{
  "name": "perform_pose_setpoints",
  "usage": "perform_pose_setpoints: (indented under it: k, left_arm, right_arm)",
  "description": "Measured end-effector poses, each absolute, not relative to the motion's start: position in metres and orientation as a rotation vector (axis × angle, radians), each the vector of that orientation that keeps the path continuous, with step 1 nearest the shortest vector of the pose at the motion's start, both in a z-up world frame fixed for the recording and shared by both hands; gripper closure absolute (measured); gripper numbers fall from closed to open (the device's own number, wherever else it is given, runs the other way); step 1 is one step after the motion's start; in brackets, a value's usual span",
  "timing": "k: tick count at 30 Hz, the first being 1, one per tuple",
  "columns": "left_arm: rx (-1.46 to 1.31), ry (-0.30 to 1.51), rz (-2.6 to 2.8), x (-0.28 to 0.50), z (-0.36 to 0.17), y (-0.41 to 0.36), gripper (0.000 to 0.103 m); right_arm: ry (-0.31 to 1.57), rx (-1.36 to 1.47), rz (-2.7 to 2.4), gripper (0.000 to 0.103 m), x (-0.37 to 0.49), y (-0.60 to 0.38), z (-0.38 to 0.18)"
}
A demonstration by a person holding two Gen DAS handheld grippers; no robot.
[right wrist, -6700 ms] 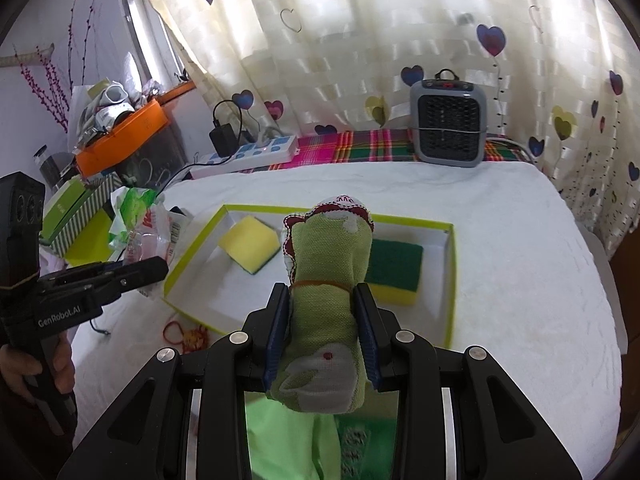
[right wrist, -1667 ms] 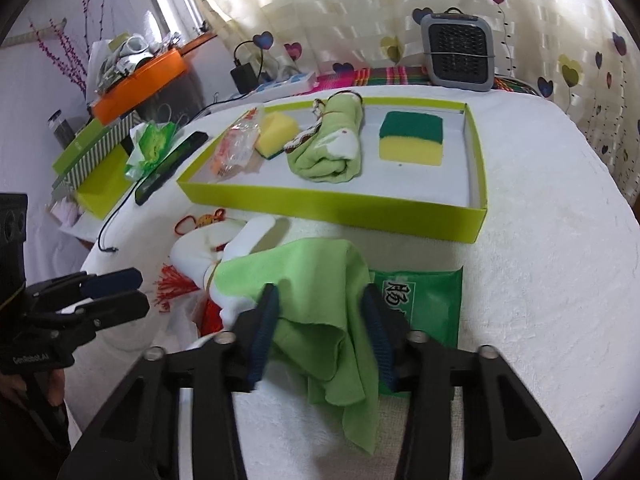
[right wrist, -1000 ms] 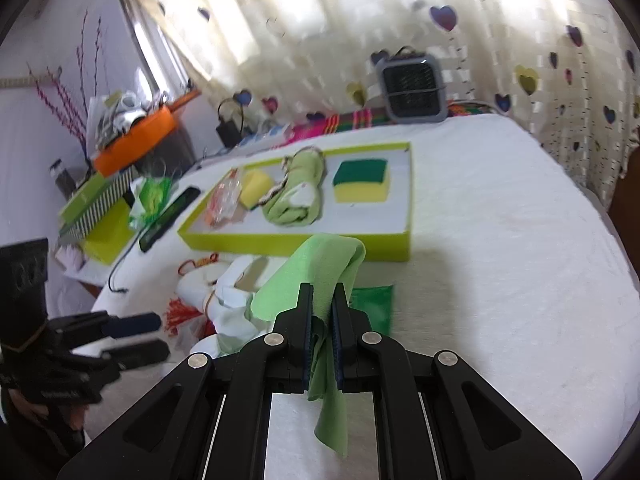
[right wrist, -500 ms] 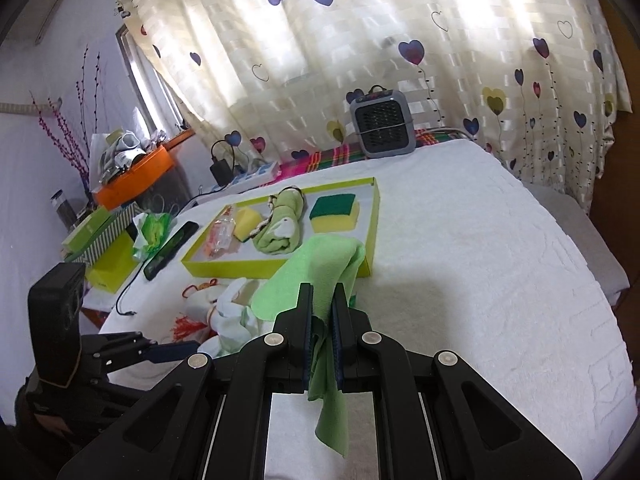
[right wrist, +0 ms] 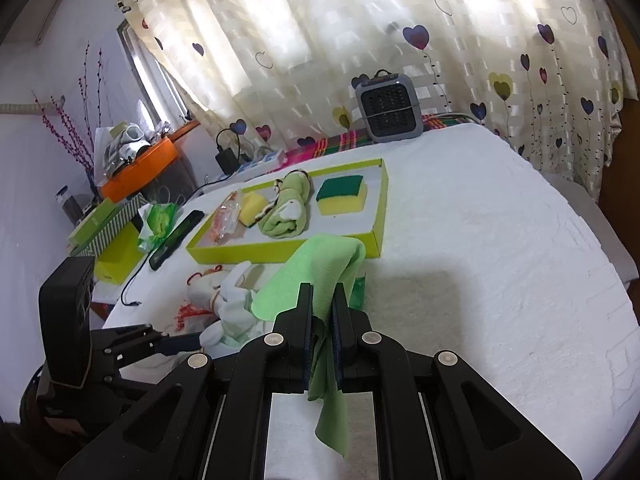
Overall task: Organize soft objects
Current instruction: 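Grasp the white rolled sock bundle with the left tool while the right tool holds the cloth, then carry the sock bundle into the box lid while the right tool carries the green cloth there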
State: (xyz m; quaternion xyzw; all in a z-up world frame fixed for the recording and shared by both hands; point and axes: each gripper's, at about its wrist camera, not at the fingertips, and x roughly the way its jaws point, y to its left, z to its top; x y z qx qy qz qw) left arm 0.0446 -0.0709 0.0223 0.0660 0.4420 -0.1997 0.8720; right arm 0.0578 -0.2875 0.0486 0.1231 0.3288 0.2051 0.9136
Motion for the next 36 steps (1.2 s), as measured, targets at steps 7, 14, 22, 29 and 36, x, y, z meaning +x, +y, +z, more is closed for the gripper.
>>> perform_pose_setpoints:
  k: [7,14,22,29,36]
  left_arm:
    - [0.119,0.918,-0.405,0.047,0.021,-0.066,0.066]
    - [0.106,0.903,-0.400,0.045,0.022,-0.063,0.073]
    - [0.100,0.890,-0.403,0.042,0.025,-0.063,0.075]
    - [0.096,0.878,-0.404,0.040,0.030,-0.062,0.075]
    - [0.059,0.872,-0.410,0.038,0.036,-0.057,0.075]
  right_arm:
    - [0.689,0.257,0.433,0.094,0.058,-0.285,0.045]
    - [0.695,0.262,0.433,0.094,0.058,-0.285,0.043]
    - [0.700,0.262,0.434,0.094,0.056,-0.283,0.041]
    - [0.700,0.263,0.437,0.094,0.055,-0.282,0.040]
    - [0.697,0.264,0.442,0.094,0.053,-0.281,0.042]
